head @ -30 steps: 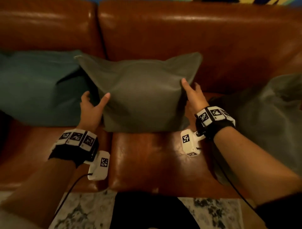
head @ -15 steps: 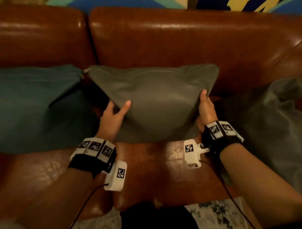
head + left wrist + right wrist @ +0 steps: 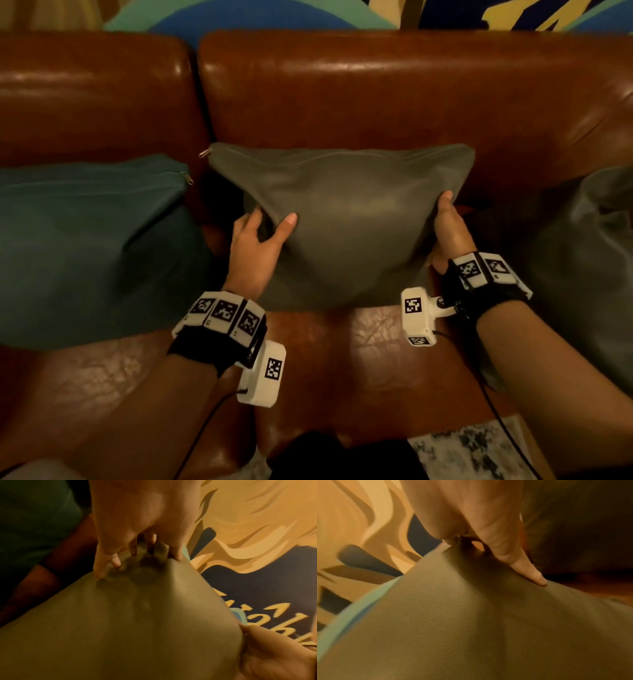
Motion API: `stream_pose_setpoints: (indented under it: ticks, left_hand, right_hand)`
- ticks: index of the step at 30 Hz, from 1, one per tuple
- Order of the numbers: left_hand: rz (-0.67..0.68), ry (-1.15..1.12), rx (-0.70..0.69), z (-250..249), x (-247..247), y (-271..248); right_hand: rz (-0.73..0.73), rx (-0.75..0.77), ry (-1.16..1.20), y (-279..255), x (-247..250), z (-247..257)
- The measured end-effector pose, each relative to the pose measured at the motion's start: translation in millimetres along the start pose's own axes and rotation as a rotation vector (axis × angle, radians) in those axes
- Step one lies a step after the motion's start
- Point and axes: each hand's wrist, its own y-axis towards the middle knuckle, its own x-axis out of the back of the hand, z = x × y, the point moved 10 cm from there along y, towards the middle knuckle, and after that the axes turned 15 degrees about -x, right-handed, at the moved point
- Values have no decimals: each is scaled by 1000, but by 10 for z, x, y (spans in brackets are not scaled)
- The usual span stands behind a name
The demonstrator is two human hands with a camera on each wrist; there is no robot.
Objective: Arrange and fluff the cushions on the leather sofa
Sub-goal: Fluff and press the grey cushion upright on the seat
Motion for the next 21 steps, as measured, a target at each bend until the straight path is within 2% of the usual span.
stream_pose_setpoints:
  ticks: [3,4,6,8,11,13,16,19,21]
  left_hand:
    - [45,38,152,178,-62,-9]
    - [58,54,153,172,-80,-6]
    - [71,51,39,47,-104,20]
    - [44,24,-37,-23,-64,-33]
    - [20,40,-57,95,11,-267]
    - [68,9,-60,193,-26,-333]
    - [186,-58,-86,208,-140,-210]
    - [214,-43,-65,211,-132,-92]
    - [210,45,-63,214,-109,-91]
  right_hand:
    - [9,19,-5,306,37,-20]
    - [10,11,-9,316,55,-5]
    - [-13,-30,-12,39,61,29]
    - [2,-8,-2,-116,83,41]
    - [59,-5,57,-160,41,-73]
    - [67,8,45,-90,2,-102]
    - [62,-9,49,6,-59,-85]
    - [-11,-19,-9,-89,-44,38]
    - [-4,-35,-50,-116,-43,24]
